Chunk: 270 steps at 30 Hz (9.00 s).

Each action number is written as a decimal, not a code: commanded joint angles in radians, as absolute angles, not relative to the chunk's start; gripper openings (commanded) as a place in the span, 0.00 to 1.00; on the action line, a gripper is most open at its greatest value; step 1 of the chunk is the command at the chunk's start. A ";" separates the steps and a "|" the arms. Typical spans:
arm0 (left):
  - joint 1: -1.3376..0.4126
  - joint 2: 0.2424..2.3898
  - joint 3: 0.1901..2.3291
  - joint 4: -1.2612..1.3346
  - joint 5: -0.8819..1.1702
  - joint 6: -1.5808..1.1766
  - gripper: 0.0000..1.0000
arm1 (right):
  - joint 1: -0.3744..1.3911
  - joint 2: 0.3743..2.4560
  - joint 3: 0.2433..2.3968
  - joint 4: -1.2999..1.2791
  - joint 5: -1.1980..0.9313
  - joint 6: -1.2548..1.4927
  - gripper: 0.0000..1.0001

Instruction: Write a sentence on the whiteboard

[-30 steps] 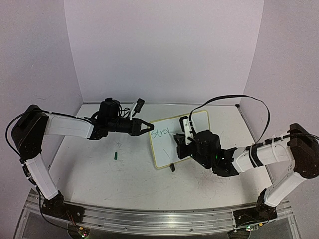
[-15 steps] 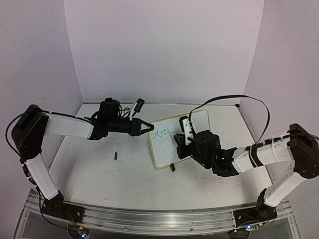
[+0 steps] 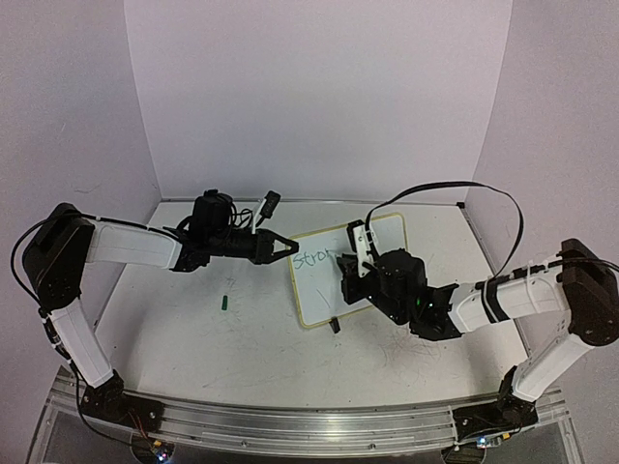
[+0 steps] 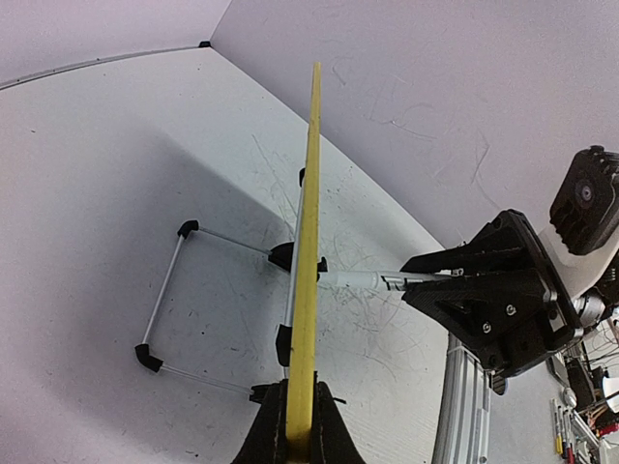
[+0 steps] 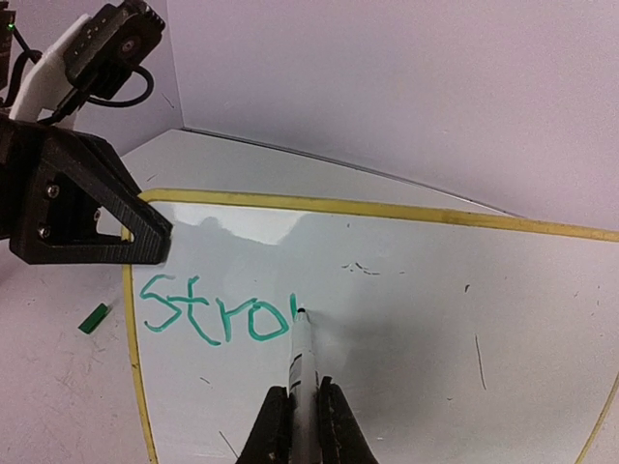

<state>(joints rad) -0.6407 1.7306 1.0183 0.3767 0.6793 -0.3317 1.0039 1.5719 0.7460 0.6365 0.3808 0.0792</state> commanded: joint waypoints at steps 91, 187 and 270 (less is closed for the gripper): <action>-0.641 1.668 1.035 0.403 0.680 -0.290 0.00 | 0.988 1.549 0.706 0.607 0.350 0.151 0.00; -0.646 1.669 1.034 0.399 0.676 -0.282 0.00 | 1.030 1.534 0.789 0.552 0.391 0.165 0.00; -0.655 1.598 0.977 0.351 0.588 -0.232 0.00 | 0.974 1.514 0.732 0.654 0.453 0.070 0.00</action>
<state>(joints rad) -0.6601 1.6299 0.9577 0.3218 0.6094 -0.2769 0.9802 1.4976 0.6862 0.6143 0.4385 0.0756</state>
